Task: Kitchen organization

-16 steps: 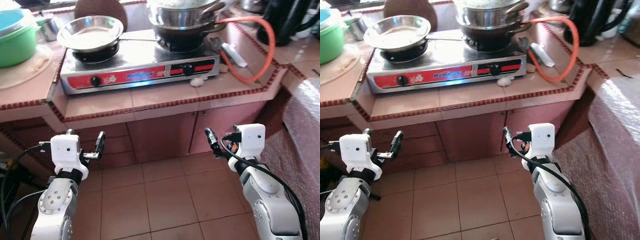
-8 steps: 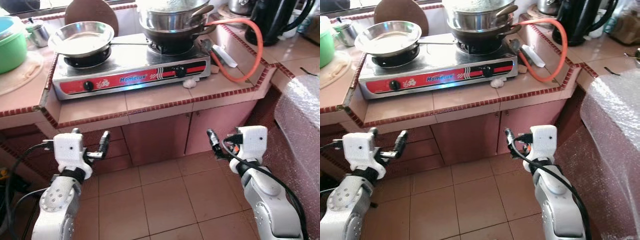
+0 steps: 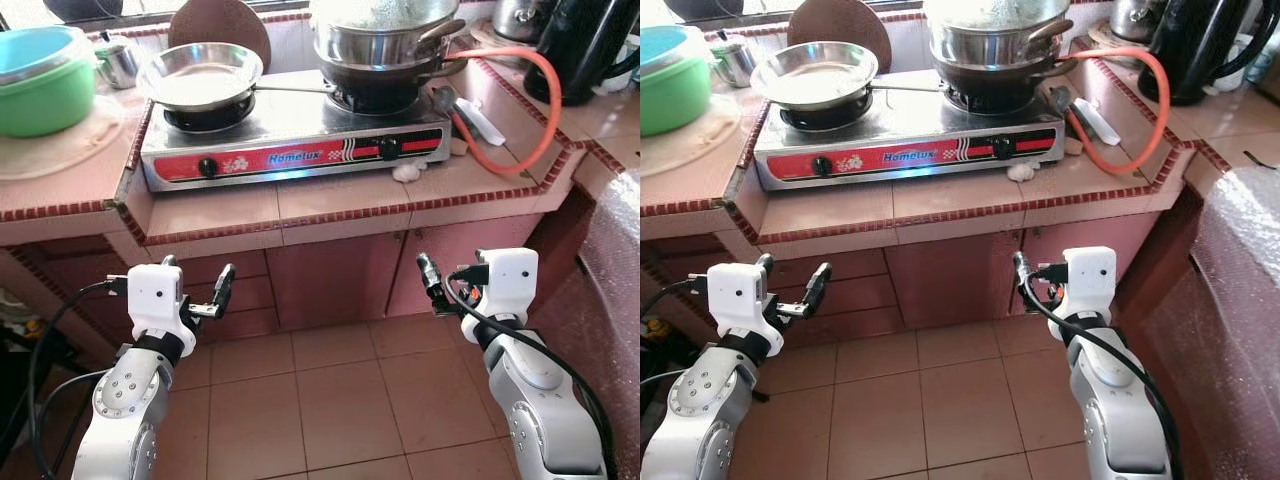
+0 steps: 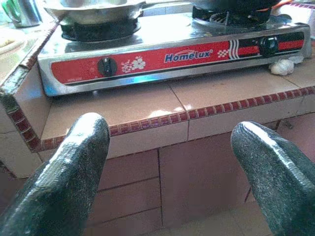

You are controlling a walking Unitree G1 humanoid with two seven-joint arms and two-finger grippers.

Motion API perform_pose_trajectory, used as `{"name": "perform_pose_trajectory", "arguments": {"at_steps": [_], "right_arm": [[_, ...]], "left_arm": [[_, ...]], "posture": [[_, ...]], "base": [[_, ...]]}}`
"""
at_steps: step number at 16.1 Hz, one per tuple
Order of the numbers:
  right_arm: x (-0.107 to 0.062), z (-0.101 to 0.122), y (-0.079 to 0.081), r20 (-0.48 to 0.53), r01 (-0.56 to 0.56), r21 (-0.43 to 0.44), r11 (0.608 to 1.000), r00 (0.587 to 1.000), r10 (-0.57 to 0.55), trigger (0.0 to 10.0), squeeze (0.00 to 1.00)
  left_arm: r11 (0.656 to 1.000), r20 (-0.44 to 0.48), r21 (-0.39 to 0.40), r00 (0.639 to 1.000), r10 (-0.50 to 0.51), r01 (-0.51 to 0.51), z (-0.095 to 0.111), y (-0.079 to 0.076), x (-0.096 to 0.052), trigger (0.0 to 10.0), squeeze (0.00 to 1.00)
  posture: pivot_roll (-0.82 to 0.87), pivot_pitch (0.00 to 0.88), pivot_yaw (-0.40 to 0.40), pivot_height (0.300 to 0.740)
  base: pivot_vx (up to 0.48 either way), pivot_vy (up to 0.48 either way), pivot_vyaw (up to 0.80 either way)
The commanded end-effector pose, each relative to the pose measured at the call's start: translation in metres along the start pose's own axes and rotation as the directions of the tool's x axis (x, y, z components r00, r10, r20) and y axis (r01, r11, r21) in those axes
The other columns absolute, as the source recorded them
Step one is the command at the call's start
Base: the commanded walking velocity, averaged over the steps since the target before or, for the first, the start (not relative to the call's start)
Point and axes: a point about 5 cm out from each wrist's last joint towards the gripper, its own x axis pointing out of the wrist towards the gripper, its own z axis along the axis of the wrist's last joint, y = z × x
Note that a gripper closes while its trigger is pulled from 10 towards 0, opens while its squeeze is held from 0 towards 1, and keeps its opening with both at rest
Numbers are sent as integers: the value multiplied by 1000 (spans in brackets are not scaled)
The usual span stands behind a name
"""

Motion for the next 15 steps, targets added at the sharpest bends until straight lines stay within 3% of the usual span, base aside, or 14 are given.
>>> {"name": "perform_pose_trajectory", "arguments": {"at_steps": [1, 15], "right_arm": [[0, 4, -2, 15, 12, -19, 1000, 1000, -12, 10000, 0], [0, 2, 2, 8, 15, -22, 1000, 1000, -15, 10000, 0]], "left_arm": [[1000, -16, 9, 1000, 2, -2, -3, 1, -2, 10000, 0], [1000, -16, 16, 1000, 0, 1, -3, 3, -1, 10000, 0]], "posture": [[-156, 89, 63, 740], [-161, 87, 71, 740]], "base": [[0, 0, 0], [0, 0, 0]]}}
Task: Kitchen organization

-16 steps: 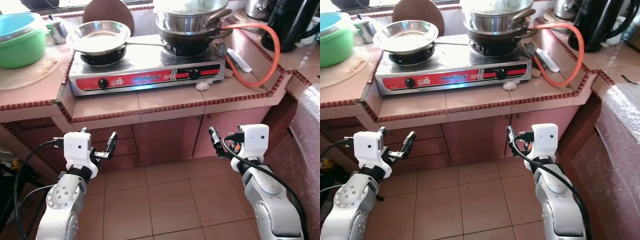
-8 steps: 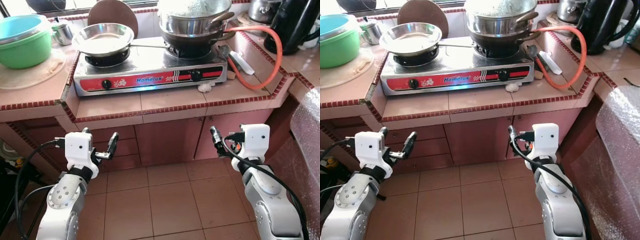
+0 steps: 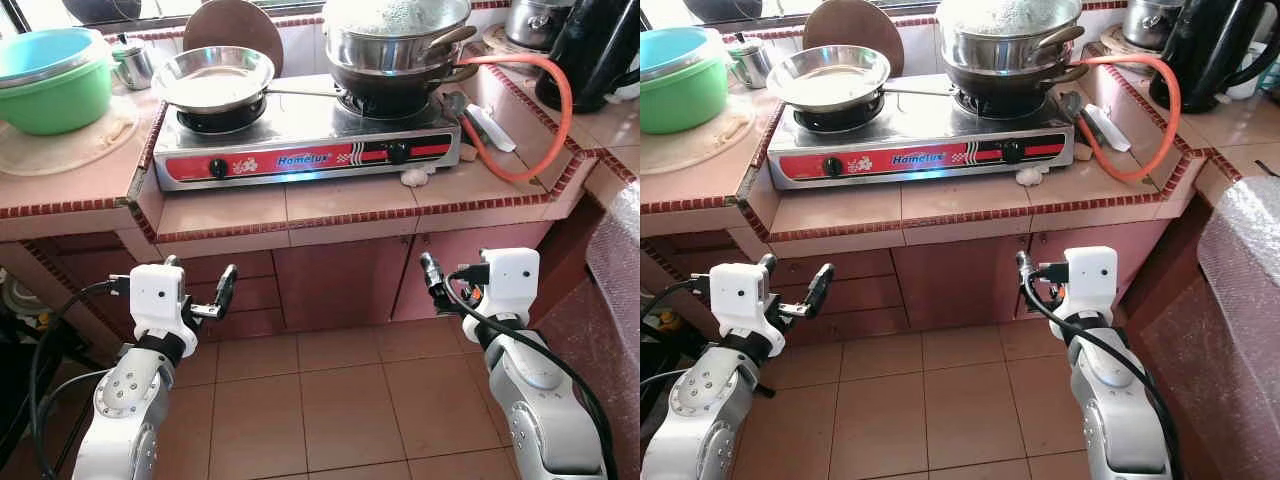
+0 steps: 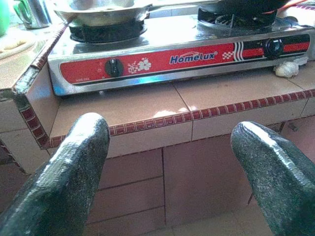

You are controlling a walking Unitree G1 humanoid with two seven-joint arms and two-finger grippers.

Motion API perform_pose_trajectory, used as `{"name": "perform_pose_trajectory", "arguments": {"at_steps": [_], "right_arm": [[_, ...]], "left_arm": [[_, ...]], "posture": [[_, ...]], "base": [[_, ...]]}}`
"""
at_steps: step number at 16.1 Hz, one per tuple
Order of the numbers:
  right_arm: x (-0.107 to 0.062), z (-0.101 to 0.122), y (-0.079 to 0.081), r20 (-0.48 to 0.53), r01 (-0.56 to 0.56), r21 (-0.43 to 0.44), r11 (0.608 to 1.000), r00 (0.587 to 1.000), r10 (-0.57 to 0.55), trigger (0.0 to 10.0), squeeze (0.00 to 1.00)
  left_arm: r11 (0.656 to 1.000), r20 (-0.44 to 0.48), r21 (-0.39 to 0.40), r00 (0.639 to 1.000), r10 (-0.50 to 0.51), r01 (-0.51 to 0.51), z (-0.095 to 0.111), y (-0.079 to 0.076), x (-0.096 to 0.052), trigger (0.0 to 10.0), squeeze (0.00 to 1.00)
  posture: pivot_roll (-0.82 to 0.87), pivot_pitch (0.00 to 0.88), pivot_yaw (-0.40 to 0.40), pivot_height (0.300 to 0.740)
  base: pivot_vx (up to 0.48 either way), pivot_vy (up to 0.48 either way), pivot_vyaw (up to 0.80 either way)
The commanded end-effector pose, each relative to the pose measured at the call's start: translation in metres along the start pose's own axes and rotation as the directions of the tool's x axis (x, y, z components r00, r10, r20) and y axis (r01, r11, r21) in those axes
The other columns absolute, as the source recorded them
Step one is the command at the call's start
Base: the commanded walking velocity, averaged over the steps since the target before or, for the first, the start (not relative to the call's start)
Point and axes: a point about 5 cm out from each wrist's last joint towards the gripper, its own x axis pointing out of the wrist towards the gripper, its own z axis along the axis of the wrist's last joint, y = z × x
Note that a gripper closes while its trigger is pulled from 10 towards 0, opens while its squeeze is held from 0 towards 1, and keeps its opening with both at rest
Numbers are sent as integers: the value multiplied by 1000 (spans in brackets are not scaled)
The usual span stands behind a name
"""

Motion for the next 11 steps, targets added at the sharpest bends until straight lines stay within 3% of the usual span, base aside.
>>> {"name": "perform_pose_trajectory", "arguments": {"at_steps": [1, 11], "right_arm": [[0, 3, 3, 10, -9, -5, 1000, 1000, 9, 10000, 0], [0, 3, 3, 10, -9, -5, 1000, 1000, 9, 10000, 0]], "left_arm": [[1000, -14, 13, 1000, 7, -7, -3, 4, -1, 10000, 0], [1000, -14, 13, 1000, 7, -7, -3, 4, -1, 10000, 0]], "posture": [[-161, 87, 71, 740], [-161, 87, 71, 740]], "base": [[0, 0, 0], [0, 0, 0]]}}
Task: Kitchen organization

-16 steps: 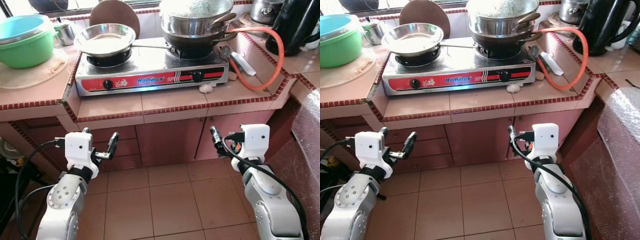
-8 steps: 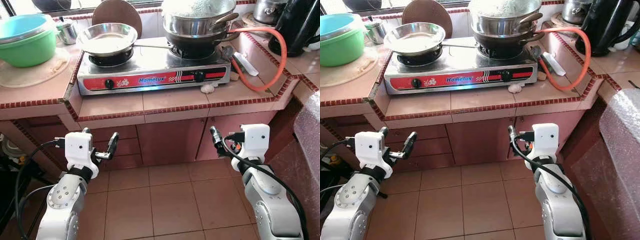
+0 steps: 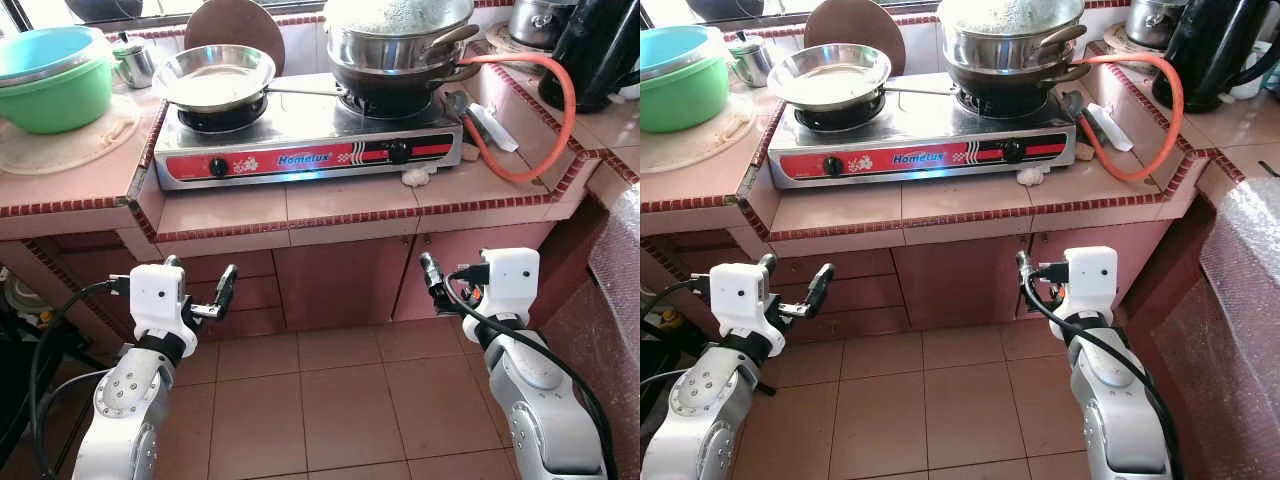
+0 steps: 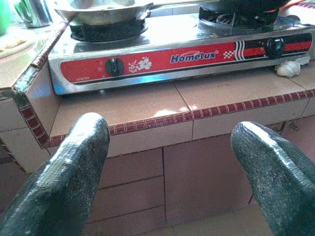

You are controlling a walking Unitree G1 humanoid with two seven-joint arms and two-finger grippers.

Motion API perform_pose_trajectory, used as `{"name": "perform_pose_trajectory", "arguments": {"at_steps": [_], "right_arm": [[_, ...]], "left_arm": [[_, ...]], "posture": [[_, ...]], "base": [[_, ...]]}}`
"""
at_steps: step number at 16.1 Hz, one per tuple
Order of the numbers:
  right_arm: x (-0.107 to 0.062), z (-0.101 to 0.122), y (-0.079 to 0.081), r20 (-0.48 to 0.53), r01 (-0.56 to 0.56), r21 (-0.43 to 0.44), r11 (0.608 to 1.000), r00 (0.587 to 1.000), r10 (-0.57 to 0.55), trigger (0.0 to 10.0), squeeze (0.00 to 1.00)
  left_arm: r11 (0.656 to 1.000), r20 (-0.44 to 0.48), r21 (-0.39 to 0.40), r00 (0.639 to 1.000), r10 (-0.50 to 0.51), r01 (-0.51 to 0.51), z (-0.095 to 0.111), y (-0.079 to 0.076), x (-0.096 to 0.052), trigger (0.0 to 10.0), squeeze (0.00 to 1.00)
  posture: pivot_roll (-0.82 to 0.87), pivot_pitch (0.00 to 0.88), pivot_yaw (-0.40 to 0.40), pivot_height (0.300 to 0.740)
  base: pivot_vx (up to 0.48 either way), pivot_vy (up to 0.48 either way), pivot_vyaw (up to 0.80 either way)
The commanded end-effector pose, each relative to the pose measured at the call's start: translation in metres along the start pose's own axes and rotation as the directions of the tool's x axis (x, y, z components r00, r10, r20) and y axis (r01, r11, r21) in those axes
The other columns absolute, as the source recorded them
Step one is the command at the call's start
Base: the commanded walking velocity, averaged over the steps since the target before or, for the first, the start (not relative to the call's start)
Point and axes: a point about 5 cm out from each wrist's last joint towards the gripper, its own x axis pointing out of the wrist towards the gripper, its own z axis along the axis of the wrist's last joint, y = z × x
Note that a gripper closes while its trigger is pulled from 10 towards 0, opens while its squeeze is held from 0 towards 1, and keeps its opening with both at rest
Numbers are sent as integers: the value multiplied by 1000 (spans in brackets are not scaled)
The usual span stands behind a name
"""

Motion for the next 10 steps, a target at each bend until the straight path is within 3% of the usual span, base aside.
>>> {"name": "perform_pose_trajectory", "arguments": {"at_steps": [1, 10], "right_arm": [[0, 3, 3, 10, -9, -4, 1000, 1000, 9, 10000, 0], [0, 3, 3, 10, -9, -4, 1000, 1000, 9, 10000, 0]], "left_arm": [[1000, -14, 13, 1000, 7, -7, -3, 4, -1, 10000, 0], [1000, -14, 13, 1000, 7, -7, -3, 4, -1, 10000, 0]], "posture": [[-161, 87, 71, 740], [-161, 87, 71, 740]], "base": [[0, 0, 0], [0, 0, 0]]}}
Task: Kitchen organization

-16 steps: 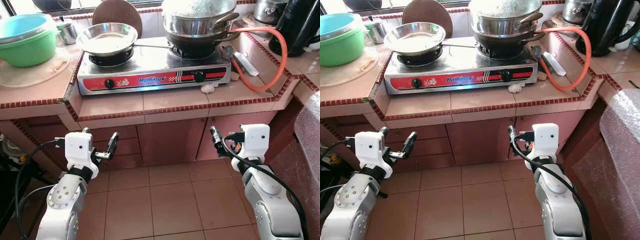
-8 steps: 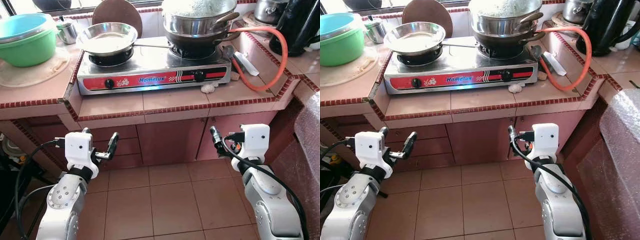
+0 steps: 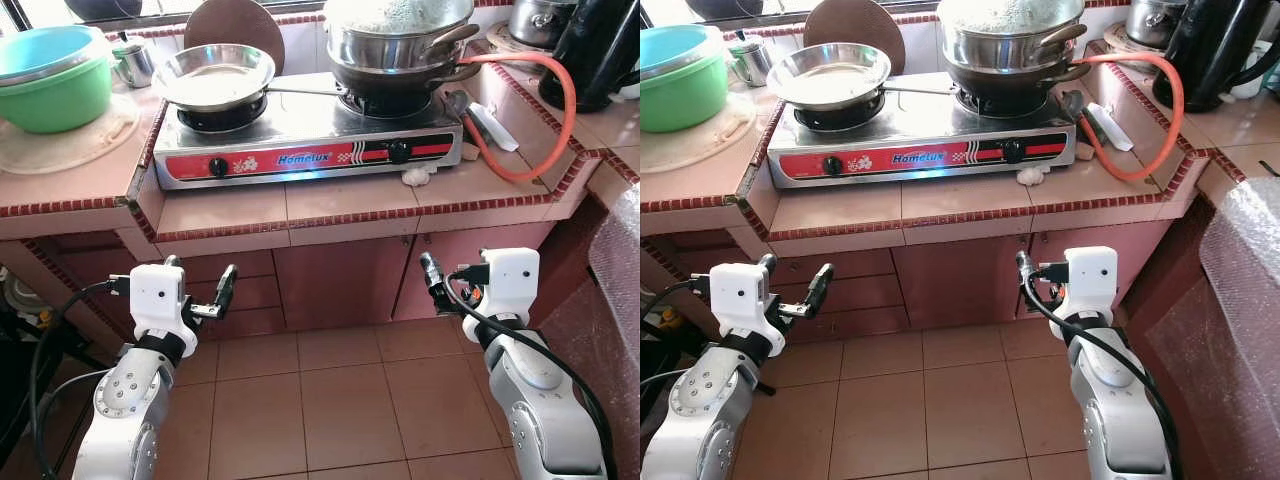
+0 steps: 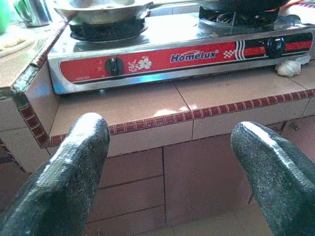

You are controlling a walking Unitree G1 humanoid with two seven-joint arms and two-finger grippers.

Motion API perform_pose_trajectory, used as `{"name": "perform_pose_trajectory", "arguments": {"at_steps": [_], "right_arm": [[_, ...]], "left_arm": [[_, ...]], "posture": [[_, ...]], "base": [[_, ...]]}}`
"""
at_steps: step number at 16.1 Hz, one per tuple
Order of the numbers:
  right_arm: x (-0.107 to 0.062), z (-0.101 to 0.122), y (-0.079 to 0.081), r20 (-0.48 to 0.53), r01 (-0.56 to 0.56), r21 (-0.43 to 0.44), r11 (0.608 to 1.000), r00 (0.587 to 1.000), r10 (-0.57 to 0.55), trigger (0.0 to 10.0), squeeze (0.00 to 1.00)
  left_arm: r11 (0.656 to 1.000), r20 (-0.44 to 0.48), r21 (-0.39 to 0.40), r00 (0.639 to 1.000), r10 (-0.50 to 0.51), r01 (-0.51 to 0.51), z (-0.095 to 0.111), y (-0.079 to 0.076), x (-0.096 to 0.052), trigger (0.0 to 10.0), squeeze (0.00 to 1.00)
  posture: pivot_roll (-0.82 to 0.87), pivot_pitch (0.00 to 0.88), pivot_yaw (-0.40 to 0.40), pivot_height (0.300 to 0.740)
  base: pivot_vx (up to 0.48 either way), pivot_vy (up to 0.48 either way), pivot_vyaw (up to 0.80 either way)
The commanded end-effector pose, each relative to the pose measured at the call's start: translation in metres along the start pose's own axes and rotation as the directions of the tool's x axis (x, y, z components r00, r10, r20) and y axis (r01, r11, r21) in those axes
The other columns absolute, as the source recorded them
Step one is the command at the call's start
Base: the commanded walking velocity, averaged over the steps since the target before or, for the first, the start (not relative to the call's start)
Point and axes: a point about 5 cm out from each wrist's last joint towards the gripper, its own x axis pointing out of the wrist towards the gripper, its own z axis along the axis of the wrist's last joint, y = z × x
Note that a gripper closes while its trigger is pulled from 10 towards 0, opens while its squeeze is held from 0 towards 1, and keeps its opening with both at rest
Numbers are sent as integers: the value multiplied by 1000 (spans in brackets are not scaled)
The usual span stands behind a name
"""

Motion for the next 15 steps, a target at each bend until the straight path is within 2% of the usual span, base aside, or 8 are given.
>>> {"name": "perform_pose_trajectory", "arguments": {"at_steps": [1, 2, 3, 4, 8, 15], "right_arm": [[0, 3, 3, 10, -9, -4, 1000, 1000, 9, 10000, 0], [0, 3, 3, 10, -9, -4, 1000, 1000, 9, 10000, 0], [0, 2, 3, 8, -6, -9, 1000, 1000, 6, 10000, 0], [2, 0, 8, 14, -9, -8, 1000, 1000, 9, 10000, 0], [3, -3, 11, 9, -14, 18, 1000, 1000, 13, 10000, 0], [2, -4, 10, 3, -6, 16, 1000, 1000, 6, 10000, 0]], "left_arm": [[1000, -14, 13, 1000, 7, -7, -3, 4, -1, 10000, 0], [1000, -14, 13, 1000, 7, -7, -3, 4, -1, 10000, 0], [1000, -15, 14, 1000, 5, -5, -3, 3, -1, 10000, 0], [1000, -18, 28, 1000, -10, 10, -3, 0, 1, 10000, 0], [999, -23, 38, 1000, -16, 17, -4, 0, 0, 10000, 0], [999, -24, 36, 1000, -18, 19, -6, -3, 1, 10000, 0]], "posture": [[-161, 87, 71, 740], [-161, 87, 71, 740], [0, 0, 0, 740], [-154, 76, 90, 740], [-155, 77, 97, 740], [-164, 84, 93, 740]], "base": [[0, 0, 0], [0, 0, 0], [0, 0, 0], [0, 0, 0], [0, 0, 0], [0, 0, -741]]}}
